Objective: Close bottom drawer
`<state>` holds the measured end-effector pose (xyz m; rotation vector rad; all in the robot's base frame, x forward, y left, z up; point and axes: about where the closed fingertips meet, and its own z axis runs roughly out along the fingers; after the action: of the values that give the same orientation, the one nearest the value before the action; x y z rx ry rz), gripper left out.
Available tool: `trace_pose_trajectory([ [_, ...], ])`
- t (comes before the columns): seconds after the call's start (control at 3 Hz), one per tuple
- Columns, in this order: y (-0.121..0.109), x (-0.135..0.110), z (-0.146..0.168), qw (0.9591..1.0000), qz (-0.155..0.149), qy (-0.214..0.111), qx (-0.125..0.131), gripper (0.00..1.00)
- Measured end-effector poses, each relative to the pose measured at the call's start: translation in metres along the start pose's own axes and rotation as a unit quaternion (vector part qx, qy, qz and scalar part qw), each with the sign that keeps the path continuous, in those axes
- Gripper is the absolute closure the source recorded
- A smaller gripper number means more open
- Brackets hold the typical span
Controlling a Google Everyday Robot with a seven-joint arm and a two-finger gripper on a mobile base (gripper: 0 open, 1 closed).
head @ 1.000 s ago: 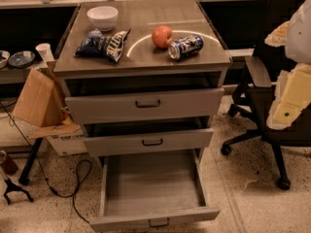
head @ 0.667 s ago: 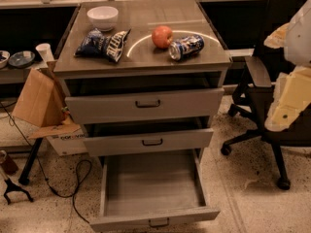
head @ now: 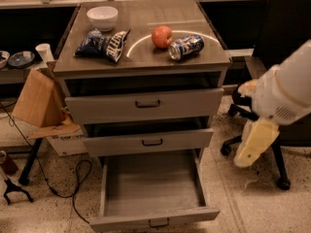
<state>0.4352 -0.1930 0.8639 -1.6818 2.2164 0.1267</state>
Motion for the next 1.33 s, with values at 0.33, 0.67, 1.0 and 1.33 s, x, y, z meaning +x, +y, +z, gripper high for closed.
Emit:
trace_pose_trajectory([
  [0.33, 0.042, 0.013, 0.125, 0.996, 0.048, -0.04, -0.064, 0.0],
  [0.67, 0.098, 0.012, 0.231, 0.9882, 0.073, -0.051, -0.125, 0.0],
  [1.0, 0.105, 0.015, 0.266, 0.9869, 0.089, -0.065, -0.118, 0.0],
  [1.33, 0.105, 0.015, 0.266, 0.9869, 0.089, -0.065, -0.118, 0.0],
])
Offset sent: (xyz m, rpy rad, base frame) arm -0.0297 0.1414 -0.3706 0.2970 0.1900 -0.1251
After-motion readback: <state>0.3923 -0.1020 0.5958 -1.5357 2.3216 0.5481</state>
